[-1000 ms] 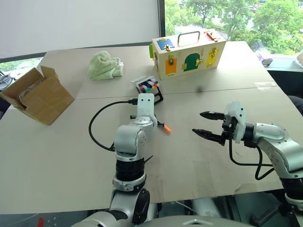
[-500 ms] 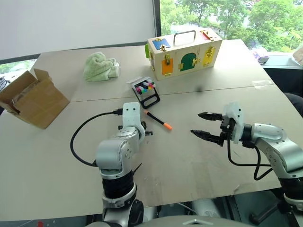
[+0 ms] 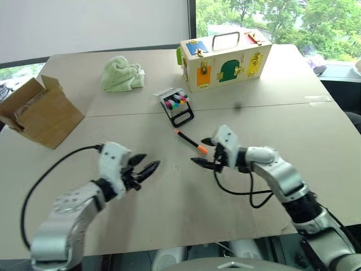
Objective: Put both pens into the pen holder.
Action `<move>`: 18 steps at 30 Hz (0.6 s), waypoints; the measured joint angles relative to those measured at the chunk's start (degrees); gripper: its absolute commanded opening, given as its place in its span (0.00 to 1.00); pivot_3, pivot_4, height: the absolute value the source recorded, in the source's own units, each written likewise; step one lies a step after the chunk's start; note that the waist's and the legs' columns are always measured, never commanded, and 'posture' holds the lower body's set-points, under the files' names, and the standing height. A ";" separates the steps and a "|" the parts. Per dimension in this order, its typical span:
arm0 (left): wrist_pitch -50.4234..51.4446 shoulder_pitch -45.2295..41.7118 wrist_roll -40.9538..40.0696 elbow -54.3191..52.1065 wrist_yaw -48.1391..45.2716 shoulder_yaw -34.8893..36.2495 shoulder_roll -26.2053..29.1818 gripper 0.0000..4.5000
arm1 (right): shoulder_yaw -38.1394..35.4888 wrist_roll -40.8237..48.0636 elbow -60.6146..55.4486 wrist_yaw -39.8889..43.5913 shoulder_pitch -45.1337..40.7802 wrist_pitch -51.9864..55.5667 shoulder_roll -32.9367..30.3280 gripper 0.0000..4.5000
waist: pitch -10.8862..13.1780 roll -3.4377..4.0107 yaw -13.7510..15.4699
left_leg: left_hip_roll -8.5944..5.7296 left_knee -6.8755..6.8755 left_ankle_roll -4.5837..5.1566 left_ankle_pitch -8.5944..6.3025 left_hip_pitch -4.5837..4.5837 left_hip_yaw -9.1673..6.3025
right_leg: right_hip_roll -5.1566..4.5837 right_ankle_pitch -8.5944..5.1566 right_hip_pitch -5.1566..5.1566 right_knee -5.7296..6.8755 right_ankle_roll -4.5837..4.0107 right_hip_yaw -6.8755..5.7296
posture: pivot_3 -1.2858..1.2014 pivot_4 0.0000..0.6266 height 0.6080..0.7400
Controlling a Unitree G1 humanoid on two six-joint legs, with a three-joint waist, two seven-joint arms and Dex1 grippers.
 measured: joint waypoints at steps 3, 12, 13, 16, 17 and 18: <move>-3.48 1.70 -3.57 0.72 -4.19 1.49 1.23 0.60 | 0.81 -3.12 3.99 -0.69 -2.05 -1.49 -0.12 0.55 | -0.06 -0.10 -0.01 | -0.01 0.00 0.01 0.00 0.00 -0.08 | 0.00 0.03 0.07 -0.09 -0.04 -0.09 | 0.52 0.24 1.00; -11.16 2.26 -5.05 5.30 -8.65 3.10 9.02 0.60 | -1.45 -3.65 7.69 -1.00 -3.85 -0.70 1.52 0.01 | -0.08 -0.01 -0.30 | 0.02 -0.05 0.01 0.00 0.04 -0.22 | 0.06 0.07 0.08 0.00 -0.11 -0.20 | 0.52 0.24 1.00; -11.42 2.16 -4.94 5.43 -8.78 3.10 9.52 0.60 | -1.45 -3.65 7.63 -0.90 -3.84 -0.70 1.36 0.01 | -0.08 -0.01 -0.25 | 0.02 -0.04 0.01 0.00 0.04 -0.23 | 0.06 0.07 0.09 -0.01 -0.11 -0.22 | 0.52 0.24 1.00; -13.80 -0.04 -3.60 7.11 -10.58 0.83 13.32 0.60 | -1.31 -3.93 4.98 1.57 -2.70 -1.72 -2.34 0.01 | -0.05 0.03 0.28 | -0.07 -0.03 0.02 0.00 -0.02 -0.35 | -0.02 0.07 0.11 -0.06 -0.11 -0.34 | 0.52 0.24 1.00; -14.55 -0.34 -3.05 7.56 -11.29 0.20 14.25 0.60 | -1.36 -4.00 4.18 2.70 -2.33 -2.38 -3.92 0.01 | -0.05 0.04 0.22 | -0.08 -0.03 0.03 -0.01 -0.02 -0.34 | -0.02 0.07 0.12 -0.09 -0.10 -0.32 | 0.52 0.24 1.00; -15.44 -1.44 -2.43 8.49 -12.10 -1.24 15.28 0.60 | -1.56 -3.92 2.89 4.24 -1.59 -3.21 -5.97 0.01 | -0.02 0.08 0.26 | -0.09 -0.04 0.03 -0.01 -0.04 -0.35 | -0.03 0.07 0.13 -0.12 -0.10 -0.35 | 0.52 0.24 1.00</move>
